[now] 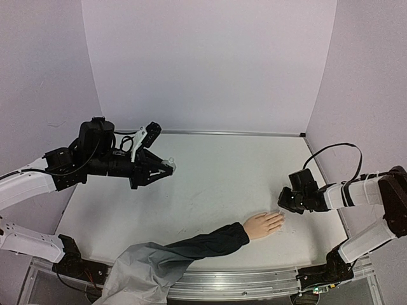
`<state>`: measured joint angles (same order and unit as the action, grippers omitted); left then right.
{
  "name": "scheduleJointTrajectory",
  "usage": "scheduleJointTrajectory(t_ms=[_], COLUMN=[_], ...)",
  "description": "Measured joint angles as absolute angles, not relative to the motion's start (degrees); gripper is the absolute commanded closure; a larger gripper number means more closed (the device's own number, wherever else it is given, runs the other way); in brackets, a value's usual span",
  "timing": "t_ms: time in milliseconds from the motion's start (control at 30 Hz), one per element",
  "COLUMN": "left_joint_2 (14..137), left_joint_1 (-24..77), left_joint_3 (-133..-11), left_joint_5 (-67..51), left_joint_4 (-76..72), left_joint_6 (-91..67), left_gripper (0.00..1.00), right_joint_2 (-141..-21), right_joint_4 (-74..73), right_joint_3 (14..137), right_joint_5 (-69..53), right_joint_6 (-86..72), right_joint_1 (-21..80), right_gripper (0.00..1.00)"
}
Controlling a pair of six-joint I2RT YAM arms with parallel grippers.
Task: Paint the nails
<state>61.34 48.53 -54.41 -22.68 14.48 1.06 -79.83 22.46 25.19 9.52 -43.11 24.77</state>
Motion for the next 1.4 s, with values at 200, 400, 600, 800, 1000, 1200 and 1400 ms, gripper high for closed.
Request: scheduleJointTrajectory(t_ms=[200,400,600,800,1000,1200,1400], left_joint_2=[61.4,62.0,63.0,63.2,63.2,62.4,60.9], left_joint_1=[48.5,48.5,48.5,48.5,48.5,48.5,48.5], left_joint_3=[-54.4,-54.4,-54.4,-54.4,-54.4,-54.4,-54.4], left_joint_5=[-22.3,-22.2,-22.0,-21.7,-21.7,-21.7,-21.7], left_joint_4=[14.5,14.5,14.5,14.6,14.6,14.6,14.6], left_joint_6=[1.3,1.5,1.6,1.7,1.7,1.5,1.5], left_gripper=[1.00,1.00,1.00,1.00,1.00,1.00,1.00], right_joint_2=[-81.1,-82.4,-82.6,-81.3,-77.8,-77.6,-77.6], right_joint_4=[22.5,22.7,22.8,22.7,22.7,22.3,22.2], right_joint_3=[25.7,25.9,25.9,25.9,25.9,25.3,25.2], right_joint_5=[10.1,10.9,12.3,13.8,13.5,11.7,10.3], right_joint_6=[-43.3,-43.5,-44.2,-45.1,-45.1,-44.9,-44.6], right_joint_1=[24.8,24.8,24.8,24.8,24.8,24.8,24.8], right_gripper=[1.00,1.00,1.00,1.00,1.00,1.00,1.00])
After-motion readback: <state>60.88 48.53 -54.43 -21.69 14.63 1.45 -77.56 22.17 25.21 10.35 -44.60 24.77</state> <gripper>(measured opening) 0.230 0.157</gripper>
